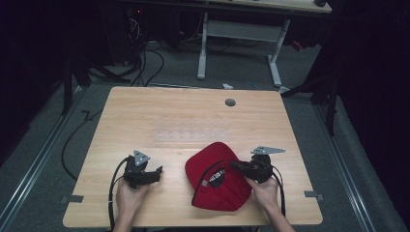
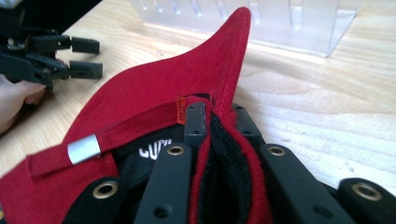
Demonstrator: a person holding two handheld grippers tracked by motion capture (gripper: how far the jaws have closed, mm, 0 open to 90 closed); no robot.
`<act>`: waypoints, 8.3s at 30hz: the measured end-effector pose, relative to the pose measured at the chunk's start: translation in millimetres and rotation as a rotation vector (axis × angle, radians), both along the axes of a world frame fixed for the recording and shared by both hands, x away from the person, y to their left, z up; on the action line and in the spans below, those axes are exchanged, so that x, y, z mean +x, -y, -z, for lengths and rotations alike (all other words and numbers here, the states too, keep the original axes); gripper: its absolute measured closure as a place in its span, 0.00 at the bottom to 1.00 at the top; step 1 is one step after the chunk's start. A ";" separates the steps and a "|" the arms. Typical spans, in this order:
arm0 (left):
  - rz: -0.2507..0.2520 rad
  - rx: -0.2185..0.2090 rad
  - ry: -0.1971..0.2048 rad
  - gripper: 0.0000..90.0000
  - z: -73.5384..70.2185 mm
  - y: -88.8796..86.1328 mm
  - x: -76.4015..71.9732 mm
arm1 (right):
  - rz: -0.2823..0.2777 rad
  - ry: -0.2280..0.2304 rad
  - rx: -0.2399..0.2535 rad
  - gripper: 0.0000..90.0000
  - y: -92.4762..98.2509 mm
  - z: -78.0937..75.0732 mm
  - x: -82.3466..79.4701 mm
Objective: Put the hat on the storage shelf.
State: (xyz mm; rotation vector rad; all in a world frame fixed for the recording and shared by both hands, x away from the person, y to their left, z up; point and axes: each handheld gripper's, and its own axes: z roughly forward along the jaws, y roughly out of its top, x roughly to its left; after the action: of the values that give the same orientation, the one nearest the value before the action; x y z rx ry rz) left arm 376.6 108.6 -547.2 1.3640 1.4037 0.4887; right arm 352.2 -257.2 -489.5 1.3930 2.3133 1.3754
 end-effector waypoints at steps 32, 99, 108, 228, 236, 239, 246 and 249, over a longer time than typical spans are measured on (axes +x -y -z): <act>0.364 0.024 0.138 0.21 -35.5 55.6 -50.0 | 0.079 -0.064 0.066 0.90 21.7 -24.0 8.6; 0.551 0.129 0.259 0.72 -63.6 85.9 -69.0 | -0.075 -0.171 0.036 0.86 -26.4 -52.1 21.5; 0.651 0.126 0.248 0.89 -67.0 86.3 -77.6 | -0.058 -0.162 0.060 0.80 -23.0 -52.4 24.1; 0.055 -0.274 0.283 0.95 -112.9 -11.7 67.2 | 0.294 0.089 -0.359 0.41 34.1 41.3 9.1; 0.049 -0.234 0.284 0.95 -106.5 -9.0 70.9 | 0.293 0.090 -0.359 0.41 34.0 41.3 9.0; 0.046 -0.223 0.284 0.95 -104.6 -8.4 72.1 | 0.293 0.091 -0.359 0.41 34.0 41.3 8.9; 0.045 -0.215 0.272 0.95 -99.4 -5.5 75.7 | 0.293 0.091 -0.359 0.41 34.0 41.3 8.9; 0.041 -0.218 0.263 0.95 -97.3 -5.2 77.3 | 0.293 0.091 -0.359 0.41 33.9 41.3 8.9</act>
State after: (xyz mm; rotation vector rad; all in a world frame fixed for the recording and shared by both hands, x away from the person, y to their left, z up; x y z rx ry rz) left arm 453.9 113.9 -449.9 1.1072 1.1745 0.4563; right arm 361.1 -291.1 -530.9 1.4445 2.0644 0.8713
